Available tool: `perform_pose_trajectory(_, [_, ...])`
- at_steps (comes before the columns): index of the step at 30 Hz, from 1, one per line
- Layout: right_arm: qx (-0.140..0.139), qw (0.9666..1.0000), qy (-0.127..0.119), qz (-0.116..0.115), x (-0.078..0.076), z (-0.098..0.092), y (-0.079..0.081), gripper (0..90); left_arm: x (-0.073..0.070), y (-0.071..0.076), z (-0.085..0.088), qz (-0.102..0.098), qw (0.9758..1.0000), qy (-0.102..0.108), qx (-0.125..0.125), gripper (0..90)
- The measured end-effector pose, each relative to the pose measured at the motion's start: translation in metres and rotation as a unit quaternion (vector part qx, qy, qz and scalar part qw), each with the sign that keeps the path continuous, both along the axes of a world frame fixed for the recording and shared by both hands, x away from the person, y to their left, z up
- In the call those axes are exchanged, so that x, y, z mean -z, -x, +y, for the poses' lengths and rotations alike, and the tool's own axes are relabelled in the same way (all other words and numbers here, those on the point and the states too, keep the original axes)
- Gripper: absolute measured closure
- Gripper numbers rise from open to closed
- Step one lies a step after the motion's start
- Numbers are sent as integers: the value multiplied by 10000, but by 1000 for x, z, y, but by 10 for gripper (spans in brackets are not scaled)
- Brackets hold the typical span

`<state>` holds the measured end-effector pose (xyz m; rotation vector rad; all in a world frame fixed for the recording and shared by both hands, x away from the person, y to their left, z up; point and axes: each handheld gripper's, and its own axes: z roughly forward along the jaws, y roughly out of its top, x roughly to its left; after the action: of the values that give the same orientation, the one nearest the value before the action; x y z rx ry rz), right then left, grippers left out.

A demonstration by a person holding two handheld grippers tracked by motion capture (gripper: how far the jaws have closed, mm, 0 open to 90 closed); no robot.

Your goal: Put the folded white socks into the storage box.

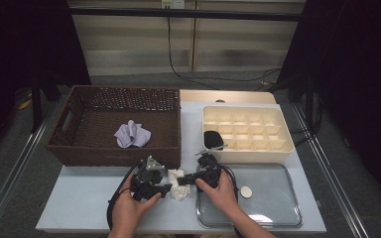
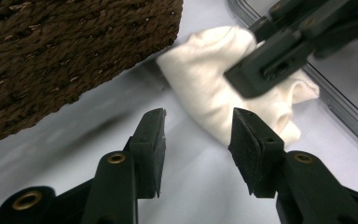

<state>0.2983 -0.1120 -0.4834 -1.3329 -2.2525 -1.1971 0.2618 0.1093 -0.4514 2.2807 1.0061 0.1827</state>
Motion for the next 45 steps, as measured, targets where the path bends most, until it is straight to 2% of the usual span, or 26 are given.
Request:
perform_pose_trajectory(3, [-10, 10000, -59, 36, -4, -2, 0, 773, 1, 1, -1, -1, 10000, 33, -55, 544])
perform_pose_trajectory(5, [-18, 10000, -51, 7, -9, -6, -1, 775, 2, 1, -2, -39, 10000, 32, 7, 531])
perform_pose_trajectory(10, [21, 9999, 89, -104, -29, -23, -5, 775, 6, 0, -4, -133, 9998, 79, 82, 479])
perform_pose_trajectory(11, [34, 9999, 105, -110, -32, -25, -5, 774, 6, 0, -4, -187, 9998, 0, 109, 461])
perform_pose_trajectory(12, [26, 9998, 149, -111, -36, -29, -5, 775, 7, 0, -4, -212, 9997, 19, 144, 444])
perform_pose_trajectory(19, [74, 9993, 320, -153, -48, -46, -8, 774, 11, -1, -7, -354, 9991, 15, 214, 399])
perform_pose_trajectory(28, [124, 9982, 533, -258, -71, -68, -20, 773, 22, -3, -7, -536, 9983, -119, 216, 380])
perform_pose_trajectory(32, [198, 9978, 570, -272, -77, -76, -26, 773, 26, -3, -7, -657, 9975, -31, 241, 349])
perform_pose_trajectory(35, [245, 9977, 571, -257, -80, -80, -29, 772, 25, -3, -6, -673, 9972, -89, 297, 336])
perform_pose_trajectory(39, [316, 9968, 656, -321, -90, -89, -34, 772, 29, -1, -4, -776, 9965, 76, 289, 328])
perform_pose_trajectory(45, [428, 9956, 725, -417, -103, -98, -43, 772, 31, 1, -2, -878, 9956, 137, 288, 321])
